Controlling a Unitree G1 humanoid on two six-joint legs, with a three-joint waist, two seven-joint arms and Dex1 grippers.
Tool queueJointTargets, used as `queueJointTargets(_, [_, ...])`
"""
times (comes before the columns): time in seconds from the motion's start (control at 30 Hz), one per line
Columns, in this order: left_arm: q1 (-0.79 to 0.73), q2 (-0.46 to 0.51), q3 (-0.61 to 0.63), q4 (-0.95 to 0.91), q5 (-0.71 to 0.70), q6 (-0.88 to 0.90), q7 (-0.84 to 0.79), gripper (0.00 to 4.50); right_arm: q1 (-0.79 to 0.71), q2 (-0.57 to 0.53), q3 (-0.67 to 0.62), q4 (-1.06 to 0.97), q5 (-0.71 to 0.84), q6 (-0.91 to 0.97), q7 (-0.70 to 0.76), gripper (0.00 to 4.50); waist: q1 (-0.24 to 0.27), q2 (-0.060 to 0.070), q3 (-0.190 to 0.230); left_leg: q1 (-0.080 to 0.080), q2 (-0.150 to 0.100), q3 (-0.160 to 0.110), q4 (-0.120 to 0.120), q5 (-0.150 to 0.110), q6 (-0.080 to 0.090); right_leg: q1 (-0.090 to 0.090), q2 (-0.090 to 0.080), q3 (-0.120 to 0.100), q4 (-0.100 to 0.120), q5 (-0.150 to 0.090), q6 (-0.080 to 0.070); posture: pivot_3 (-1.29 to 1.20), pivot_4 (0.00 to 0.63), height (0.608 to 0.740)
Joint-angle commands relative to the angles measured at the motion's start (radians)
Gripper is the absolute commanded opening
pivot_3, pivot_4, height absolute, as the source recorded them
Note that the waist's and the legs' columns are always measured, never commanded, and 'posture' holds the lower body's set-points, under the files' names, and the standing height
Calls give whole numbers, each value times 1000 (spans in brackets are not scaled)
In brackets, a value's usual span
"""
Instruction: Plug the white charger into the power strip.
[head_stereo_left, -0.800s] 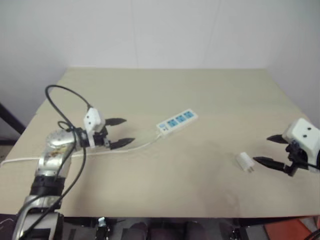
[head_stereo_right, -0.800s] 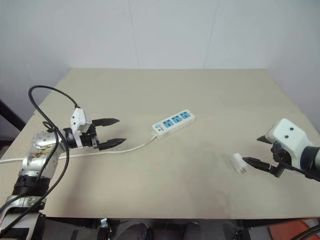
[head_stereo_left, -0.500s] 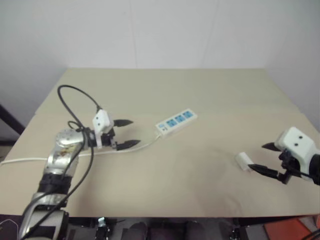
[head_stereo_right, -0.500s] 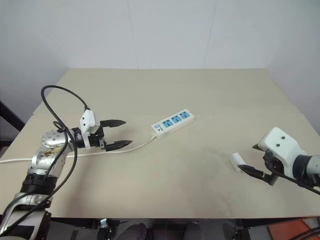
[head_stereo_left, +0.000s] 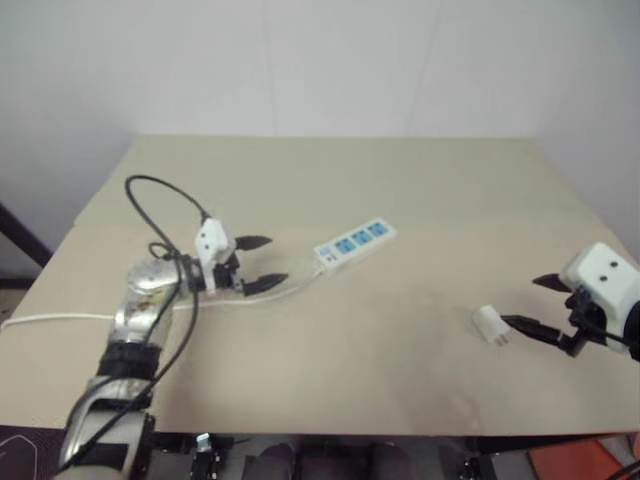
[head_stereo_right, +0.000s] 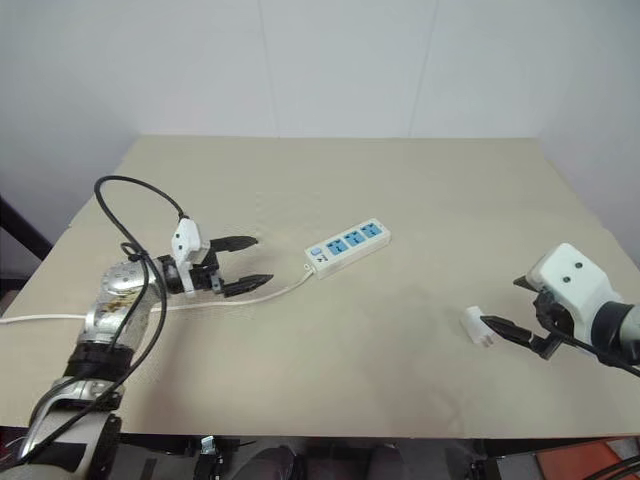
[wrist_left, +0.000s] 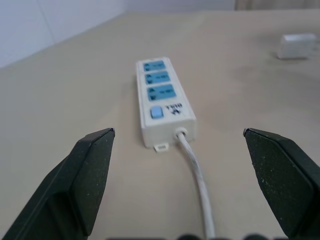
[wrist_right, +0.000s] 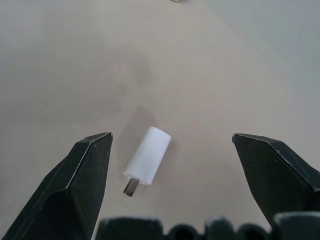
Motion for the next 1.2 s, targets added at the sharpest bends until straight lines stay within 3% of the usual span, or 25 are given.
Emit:
queueJointTargets(0.03, [-64, -56, 0, 126, 36, -122, 33, 4490, -33, 1, 7, -20, 1, -13, -26, 4500, 0, 0, 0, 0, 0, 0, 0, 0, 0, 0, 0, 0, 0, 0, 0, 0, 150, 740])
queueJointTargets(0.2, [-156, -158, 3, 375, 73, -249, 60, 4490, -57, 23, 34, -26, -4, -27, -58, 4500, -1, -1, 0, -1, 0, 1, 0, 1, -1, -1, 0, 0, -1, 0, 0, 0, 150, 740])
queueJointTargets(0.43, [-256, -237, -6, 575, 144, -344, 146, 4490, -67, 74, 27, -49, -10, -19, -122, 4500, -1, -1, 1, -2, 0, 1, 1, 0, 0, -1, 0, 0, -1, 1, 1, 0, 150, 740])
queueJointTargets(0.7, [-306, -320, -3, 708, 215, -381, 298, 4490, -11, 118, -17, -93, 3, -4, -151, 4500, 0, -2, 1, -2, 0, 1, 2, 0, 0, -1, 0, 0, -1, 1, 2, 0, 150, 740])
queueJointTargets(1.17, [-304, -345, -6, 794, 291, -349, 354, 4490, 45, 119, -63, -125, 3, 13, -159, 4500, 0, -2, 0, 0, 0, 1, 2, -1, 2, 1, 1, 0, -1, 1, 2, 0, 150, 740])
queueJointTargets(1.2, [-304, -347, 3, 797, 285, -341, 352, 4307, 46, 119, -64, -126, 3, 14, -158, 4500, 0, -2, 0, -1, 0, 1, 2, -1, 2, 1, 1, 0, -1, 1, 2, 0, 150, 740])
